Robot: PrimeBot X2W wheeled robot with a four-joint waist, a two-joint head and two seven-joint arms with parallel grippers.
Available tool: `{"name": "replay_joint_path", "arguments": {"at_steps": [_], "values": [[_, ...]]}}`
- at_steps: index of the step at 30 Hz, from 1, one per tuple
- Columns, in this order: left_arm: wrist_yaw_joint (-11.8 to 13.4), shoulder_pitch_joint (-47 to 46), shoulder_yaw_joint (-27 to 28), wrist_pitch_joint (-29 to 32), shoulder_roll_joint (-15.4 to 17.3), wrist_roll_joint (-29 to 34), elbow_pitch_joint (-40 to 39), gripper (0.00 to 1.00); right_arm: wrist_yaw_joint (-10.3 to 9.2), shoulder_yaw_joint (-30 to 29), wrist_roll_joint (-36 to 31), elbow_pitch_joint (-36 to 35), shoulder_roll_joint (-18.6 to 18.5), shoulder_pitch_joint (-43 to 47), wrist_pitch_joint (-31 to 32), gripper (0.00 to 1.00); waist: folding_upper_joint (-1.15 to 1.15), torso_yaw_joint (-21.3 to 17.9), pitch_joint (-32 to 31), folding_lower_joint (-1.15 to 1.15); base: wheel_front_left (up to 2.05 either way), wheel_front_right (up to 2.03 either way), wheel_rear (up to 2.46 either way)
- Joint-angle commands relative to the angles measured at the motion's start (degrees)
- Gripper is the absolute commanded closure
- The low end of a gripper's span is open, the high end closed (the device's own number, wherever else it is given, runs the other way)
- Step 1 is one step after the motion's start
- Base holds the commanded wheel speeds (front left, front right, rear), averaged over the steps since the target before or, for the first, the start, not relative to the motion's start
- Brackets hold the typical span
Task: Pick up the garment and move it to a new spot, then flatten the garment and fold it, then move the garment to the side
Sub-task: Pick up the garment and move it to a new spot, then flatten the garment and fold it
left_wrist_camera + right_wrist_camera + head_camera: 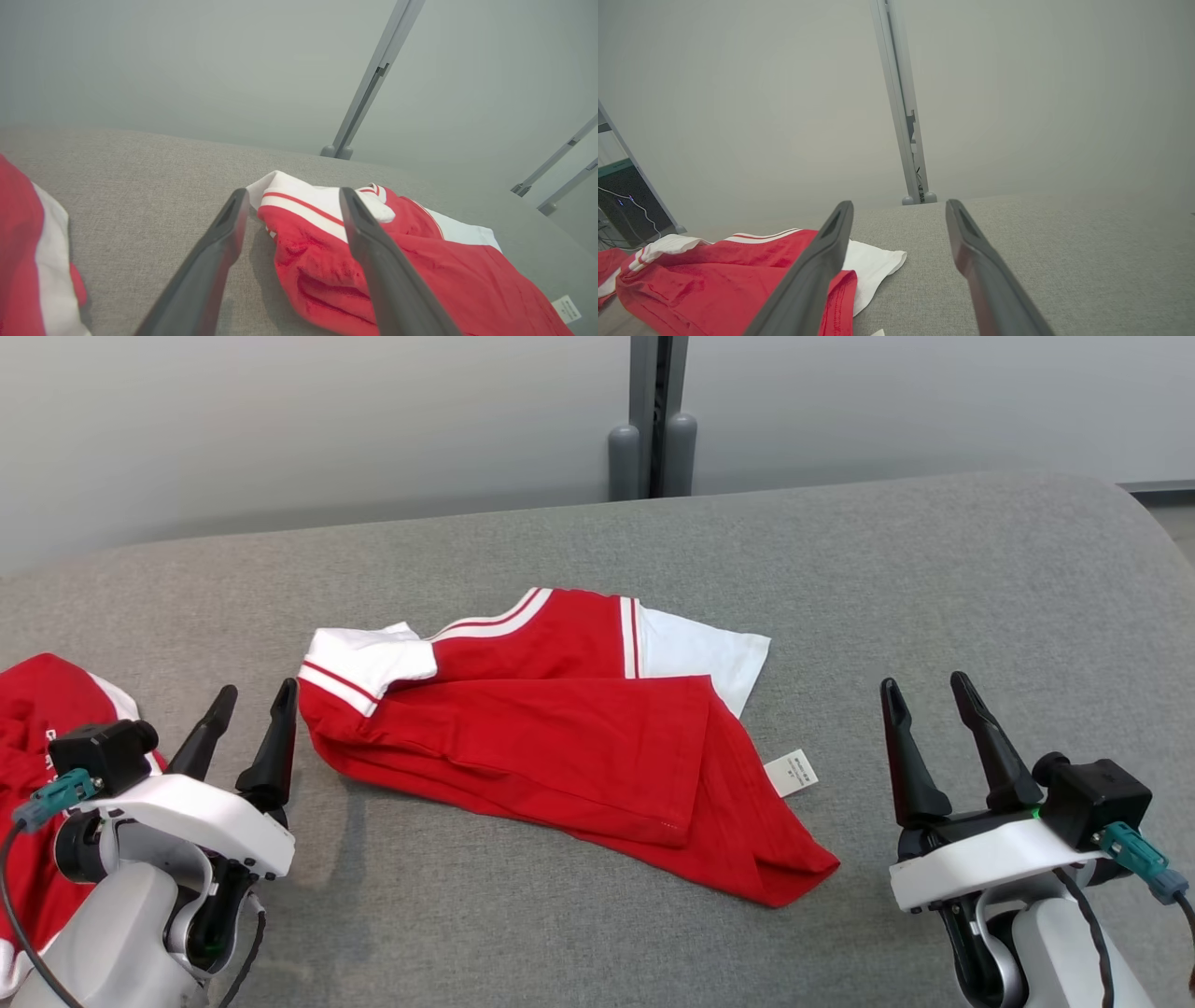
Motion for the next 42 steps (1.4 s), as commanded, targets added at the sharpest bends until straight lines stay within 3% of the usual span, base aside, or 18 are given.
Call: {"name": "replay_joint_path", "arguments": {"at_steps": [1, 11, 15, 18, 23, 31, 42], "values": [[1.4, 1.1, 0.5, -1.0, 0.6, 1.7, -1.8, 0.00, 0.13, -0.3, -0.7, 0.1, -0.4, 0.5, -0.1, 0.00, 0.00, 0.7, -0.6, 0.00, 0.00, 0.00, 0.00], [10.1, 12.2, 11.6, -2.0, 2.1, 12.2, -22.3, 0.00, 0.13, -1.6, -1.7, -2.7, -0.4, 1.3, -0.1, 0.00, 0.00, 2.4, -1.3, 0.00, 0.00, 0.00, 0.00], [12.8, 18.3, 16.4, -2.0, -0.9, 17.0, -30.2, 0.00, 0.13, -2.2, -1.0, -3.5, -0.5, 2.7, -0.1, 0.00, 0.00, 3.1, -1.4, 0.00, 0.00, 0.00, 0.00], [13.3, 21.0, 18.2, -2.0, -3.3, 19.3, -32.7, 0.00, 0.13, -2.5, -0.6, -3.5, -0.4, 3.6, -0.1, 0.00, 0.00, 3.5, -1.2, 0.00, 0.00, 0.00, 0.00], [11.5, 24.8, 20.0, -2.0, -8.2, 23.3, -33.8, 0.00, 0.13, -2.9, 0.0, -3.1, -0.4, 4.9, -0.1, 0.00, 0.00, 4.3, -0.8, 0.00, 0.00, 0.00, 0.00], [8.2, 25.1, 22.1, -2.0, -11.6, 26.6, -32.4, 0.00, 0.13, -1.3, 1.5, -1.4, -0.4, 4.7, -0.1, 0.00, 0.00, 5.2, -1.0, 0.00, 0.00, 0.00, 0.00], [5.7, 24.8, 23.7, -2.0, -14.3, 28.7, -30.6, 0.00, 0.13, 11.1, 11.2, 10.1, -1.2, -0.1, 8.5, 0.00, 0.00, 7.6, -1.1, 0.00, 0.00, 0.00, 0.00]]}}
